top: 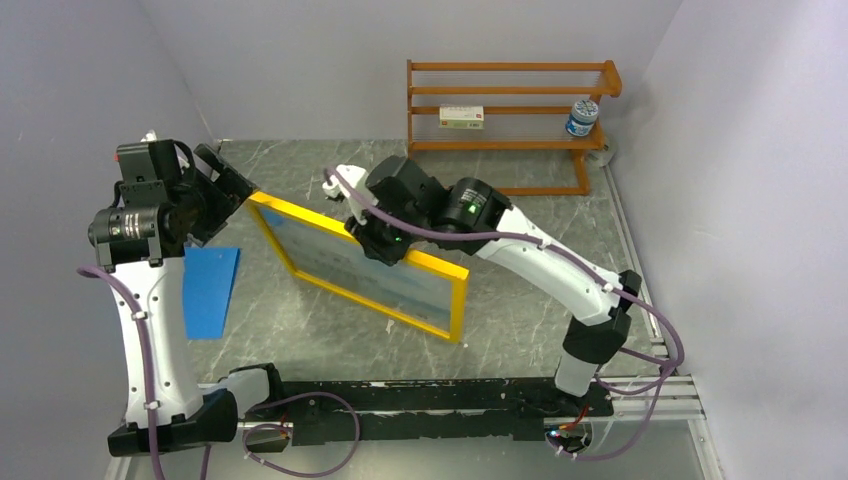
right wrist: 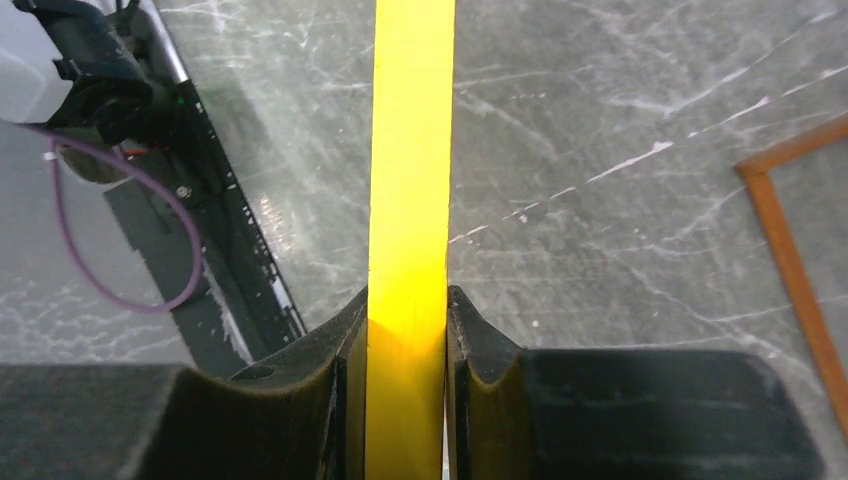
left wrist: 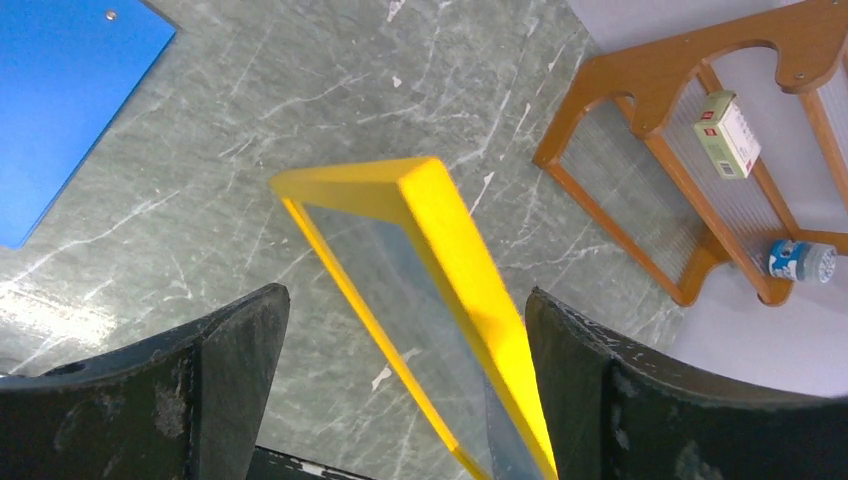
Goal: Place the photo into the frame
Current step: Turn over the photo frame at the center of the board.
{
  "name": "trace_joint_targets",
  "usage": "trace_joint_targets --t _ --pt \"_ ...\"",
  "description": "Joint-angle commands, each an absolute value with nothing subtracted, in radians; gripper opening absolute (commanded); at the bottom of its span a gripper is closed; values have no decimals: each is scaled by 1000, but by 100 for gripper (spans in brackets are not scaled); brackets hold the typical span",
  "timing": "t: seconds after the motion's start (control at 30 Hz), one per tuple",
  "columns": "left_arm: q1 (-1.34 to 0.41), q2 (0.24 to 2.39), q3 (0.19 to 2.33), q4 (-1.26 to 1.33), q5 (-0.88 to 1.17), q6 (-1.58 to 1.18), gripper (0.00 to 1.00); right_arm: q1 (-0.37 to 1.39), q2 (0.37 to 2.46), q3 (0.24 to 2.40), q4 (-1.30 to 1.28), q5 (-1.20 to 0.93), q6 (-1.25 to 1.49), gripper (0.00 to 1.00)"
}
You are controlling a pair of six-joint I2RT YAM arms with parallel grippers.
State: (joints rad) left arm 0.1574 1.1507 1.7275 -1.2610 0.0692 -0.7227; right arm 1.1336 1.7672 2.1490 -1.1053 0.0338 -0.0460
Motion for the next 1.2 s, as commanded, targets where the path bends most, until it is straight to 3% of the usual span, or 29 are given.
trace_joint_targets --t 0.0,0.47,0.9,1.03,1.17 --pt "158 1122 1642 -1182 11 -694 93 1024 1656 2066 -925 -188 -40 0" --pt "164 1169 1328 -945 244 -549 93 557 1614 1662 -562 -923 132 0" --pt "168 1495 1389 -792 385 -386 90 400 1814 1649 -482 -1064 149 3" --pt "168 1596 1433 -765 408 -338 89 381 1879 1650 -446 -1067 175 18" --pt "170 1660 1429 -681 410 -297 91 376 1898 1570 -319 -1075 250 23"
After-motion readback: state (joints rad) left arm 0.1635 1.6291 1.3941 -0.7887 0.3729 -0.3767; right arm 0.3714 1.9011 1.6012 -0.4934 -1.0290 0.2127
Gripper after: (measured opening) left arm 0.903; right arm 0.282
